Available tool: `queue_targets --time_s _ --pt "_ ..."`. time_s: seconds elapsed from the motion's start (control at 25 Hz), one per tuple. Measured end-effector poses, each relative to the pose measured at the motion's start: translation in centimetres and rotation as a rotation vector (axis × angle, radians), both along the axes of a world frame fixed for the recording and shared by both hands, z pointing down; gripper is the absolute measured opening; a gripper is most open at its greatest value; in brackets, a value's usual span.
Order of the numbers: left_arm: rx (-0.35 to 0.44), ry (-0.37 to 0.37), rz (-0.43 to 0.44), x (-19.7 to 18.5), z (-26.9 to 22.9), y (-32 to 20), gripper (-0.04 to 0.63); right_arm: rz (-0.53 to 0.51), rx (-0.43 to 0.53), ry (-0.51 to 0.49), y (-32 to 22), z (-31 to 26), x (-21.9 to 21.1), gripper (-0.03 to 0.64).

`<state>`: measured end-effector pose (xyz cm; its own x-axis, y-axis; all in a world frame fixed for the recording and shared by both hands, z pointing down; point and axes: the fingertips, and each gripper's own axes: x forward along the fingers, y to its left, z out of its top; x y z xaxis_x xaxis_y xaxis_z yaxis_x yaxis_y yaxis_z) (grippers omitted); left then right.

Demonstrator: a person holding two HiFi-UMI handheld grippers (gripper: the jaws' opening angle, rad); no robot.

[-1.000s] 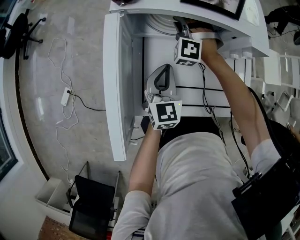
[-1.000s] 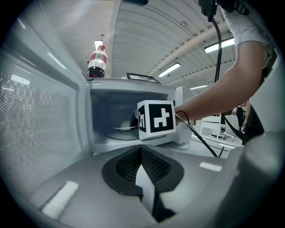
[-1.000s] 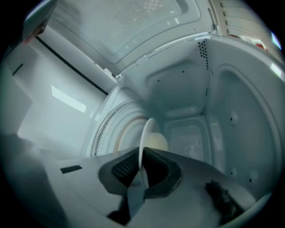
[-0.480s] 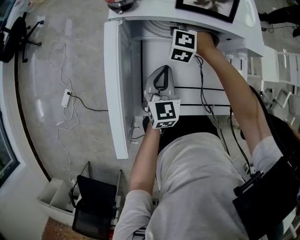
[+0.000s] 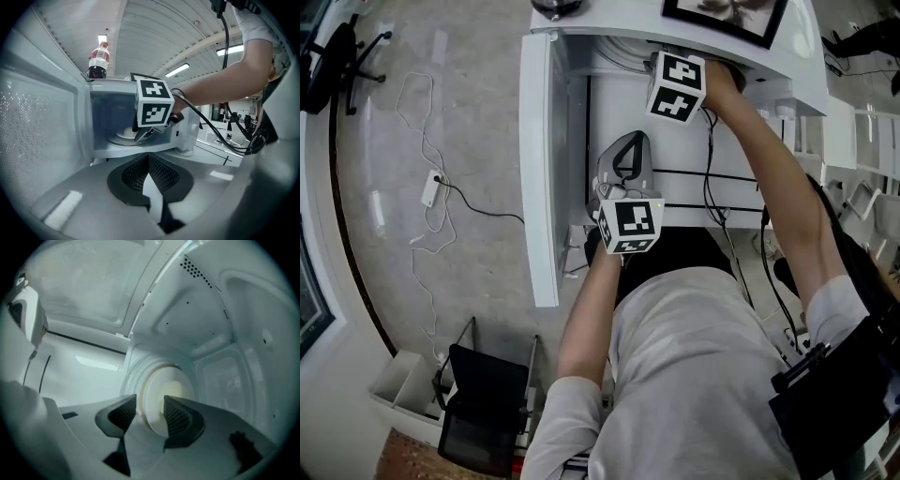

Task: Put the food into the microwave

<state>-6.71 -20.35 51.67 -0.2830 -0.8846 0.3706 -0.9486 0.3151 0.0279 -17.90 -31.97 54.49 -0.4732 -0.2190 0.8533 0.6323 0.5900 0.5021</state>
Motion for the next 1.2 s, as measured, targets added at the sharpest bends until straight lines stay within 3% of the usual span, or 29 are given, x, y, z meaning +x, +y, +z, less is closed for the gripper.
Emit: queue_targets --time_s 0.16,0.48,0.76,1.2 --pt "0.004 -0.007 0.003 0.1 -0.3 0.3 0.008 -0.025 0.052 -0.021 0.8 -0.7 1.4 0.185" --pt "0.007 -0.02 0.041 1.4 -1.3 1.3 0.008 -0.039 0.06 -0.067 3.9 -3.5 5.1 0.183" --pt "0.014 -0.027 0.082 2.7 -2.3 2.1 0.008 -0.043 0.148 -0.161 6.2 -7.2 8.3 0.031" --pt "0.048 0.009 0.08 3.8 -4.1 3.1 0.008 0.015 0.172 -0.203 7.8 -9.6 13.3 0.011"
